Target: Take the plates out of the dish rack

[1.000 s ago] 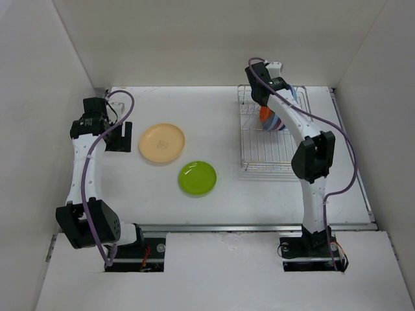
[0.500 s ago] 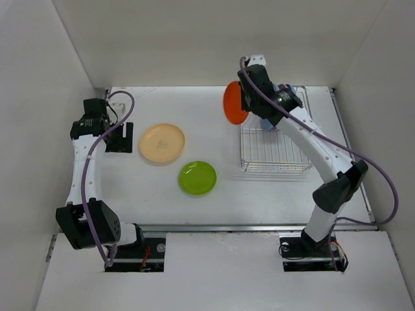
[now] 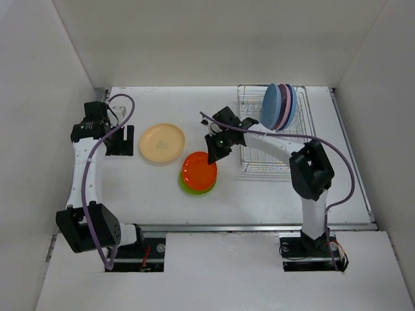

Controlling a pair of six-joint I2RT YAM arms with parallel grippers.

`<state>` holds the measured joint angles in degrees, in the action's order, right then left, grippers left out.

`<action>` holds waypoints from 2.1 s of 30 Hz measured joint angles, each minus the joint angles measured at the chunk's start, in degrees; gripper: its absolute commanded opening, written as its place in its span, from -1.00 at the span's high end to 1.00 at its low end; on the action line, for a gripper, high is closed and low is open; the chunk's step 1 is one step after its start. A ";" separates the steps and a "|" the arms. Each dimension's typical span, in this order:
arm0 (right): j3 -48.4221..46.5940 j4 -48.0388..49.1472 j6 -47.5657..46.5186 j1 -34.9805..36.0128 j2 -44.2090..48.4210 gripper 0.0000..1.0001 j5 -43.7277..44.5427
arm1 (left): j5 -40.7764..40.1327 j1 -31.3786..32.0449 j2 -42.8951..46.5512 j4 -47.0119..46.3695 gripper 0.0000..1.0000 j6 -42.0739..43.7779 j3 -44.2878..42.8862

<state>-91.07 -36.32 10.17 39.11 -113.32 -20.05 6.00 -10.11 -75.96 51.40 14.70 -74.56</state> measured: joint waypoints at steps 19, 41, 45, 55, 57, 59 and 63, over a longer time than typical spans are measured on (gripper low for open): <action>0.92 1.07 -0.35 0.59 -2.89 -0.07 5.05 | -0.24 0.00 0.09 0.28 -0.47 0.00 0.00; -7.26 -6.51 3.50 3.32 2.45 -0.50 23.02 | -0.55 0.00 1.01 0.35 -0.49 0.09 0.00; -17.44 -7.10 6.38 0.44 9.18 -0.50 36.37 | -0.59 0.00 1.03 0.37 -0.49 0.28 0.00; -29.94 -10.25 13.00 -17.44 4.42 -0.33 56.61 | -0.55 0.00 1.03 0.55 -0.49 0.48 0.00; -29.68 -10.51 13.49 -18.32 1.07 -0.30 56.76 | -0.55 0.00 1.03 0.66 -0.49 0.48 0.00; -28.74 -10.78 13.88 -18.71 -1.66 -0.26 56.68 | -0.55 0.00 1.03 0.70 -0.49 0.48 0.00; -27.50 -11.15 14.19 -19.52 -4.90 -0.18 56.06 | -0.55 0.00 1.03 0.70 -0.49 0.48 0.00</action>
<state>-118.56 -47.46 24.36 19.59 -118.21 36.01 5.45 -10.11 -74.94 52.10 15.18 -74.56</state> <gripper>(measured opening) 0.611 0.742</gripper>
